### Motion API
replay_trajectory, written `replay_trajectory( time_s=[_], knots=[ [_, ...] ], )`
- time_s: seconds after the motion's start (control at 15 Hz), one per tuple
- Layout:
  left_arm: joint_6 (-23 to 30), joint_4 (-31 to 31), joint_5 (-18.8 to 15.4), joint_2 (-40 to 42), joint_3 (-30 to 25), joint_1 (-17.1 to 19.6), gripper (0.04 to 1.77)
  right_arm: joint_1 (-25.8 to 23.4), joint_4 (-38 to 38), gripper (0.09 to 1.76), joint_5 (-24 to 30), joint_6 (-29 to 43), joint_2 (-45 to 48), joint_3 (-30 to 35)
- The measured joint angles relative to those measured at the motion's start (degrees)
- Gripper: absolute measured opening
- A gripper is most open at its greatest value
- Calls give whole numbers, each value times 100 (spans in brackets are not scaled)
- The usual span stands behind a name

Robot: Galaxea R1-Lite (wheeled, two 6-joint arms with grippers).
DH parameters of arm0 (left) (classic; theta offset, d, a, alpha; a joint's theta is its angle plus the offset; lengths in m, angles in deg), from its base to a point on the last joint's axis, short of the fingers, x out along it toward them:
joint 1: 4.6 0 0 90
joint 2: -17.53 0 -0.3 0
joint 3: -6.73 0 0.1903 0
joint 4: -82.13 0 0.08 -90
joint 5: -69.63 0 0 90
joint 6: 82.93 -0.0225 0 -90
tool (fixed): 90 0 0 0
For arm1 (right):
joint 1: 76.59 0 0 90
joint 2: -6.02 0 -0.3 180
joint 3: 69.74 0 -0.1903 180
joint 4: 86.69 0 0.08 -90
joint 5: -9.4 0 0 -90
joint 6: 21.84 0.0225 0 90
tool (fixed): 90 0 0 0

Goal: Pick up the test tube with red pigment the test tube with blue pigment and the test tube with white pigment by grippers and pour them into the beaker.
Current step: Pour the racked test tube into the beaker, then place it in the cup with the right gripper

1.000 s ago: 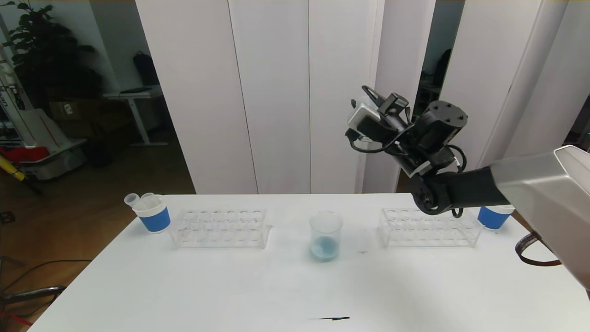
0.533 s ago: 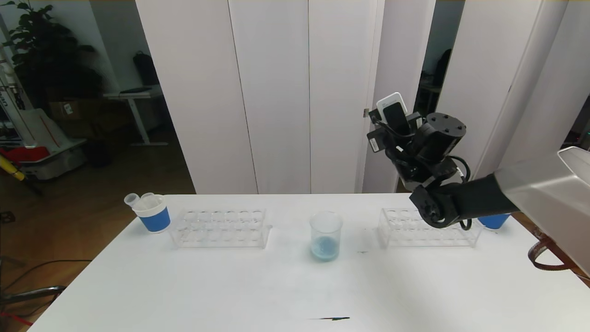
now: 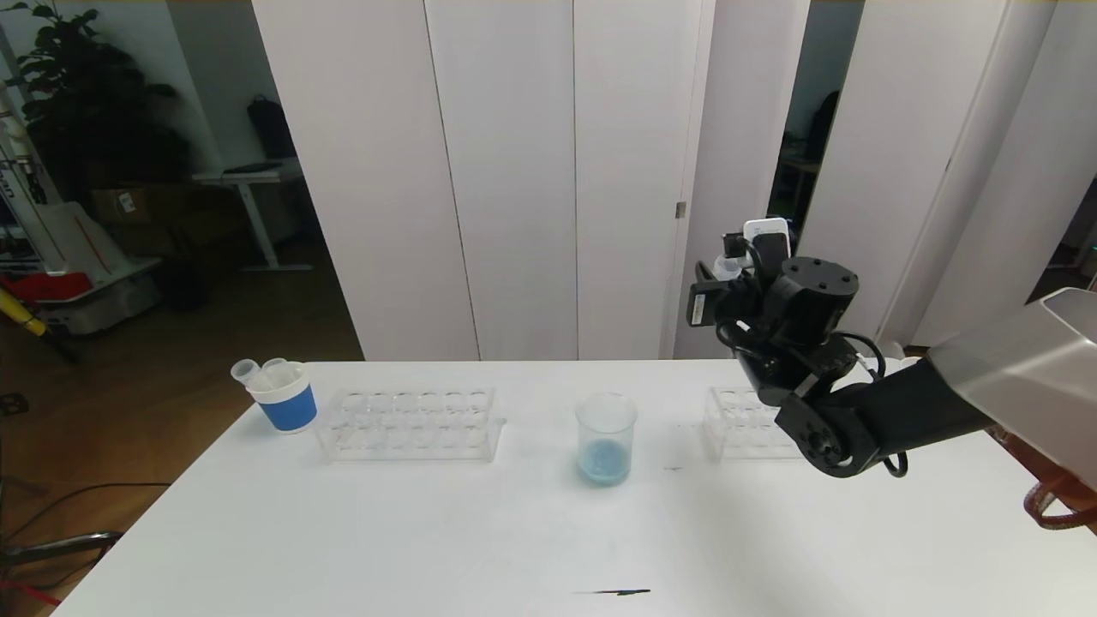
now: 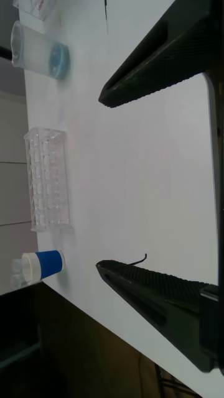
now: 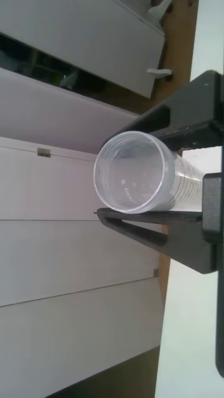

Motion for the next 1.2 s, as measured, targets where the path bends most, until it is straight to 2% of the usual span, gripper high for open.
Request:
replay_trajectory(
  time_s=[0.4,0.6,0.8,1.0,1.13,1.2],
  knots=[
    [-2,-2,0,0,0,-2,175,-13,46,60,-27,755,458,1100],
    [-2,-2,0,0,0,-2,175,-386,107,60,-126,768,651,1375],
    [-2,-2,0,0,0,-2,175,-1018,190,60,-322,674,907,1435],
    [-2,-2,2,0,0,-2,175,-1883,702,60,-333,2,1113,1447],
    [0,-2,0,0,0,0,175,-2494,1469,60,-73,-656,1139,1413],
    [-2,-2,0,0,0,-2,175,-2764,1755,60,249,-841,1128,1403]
  ],
)
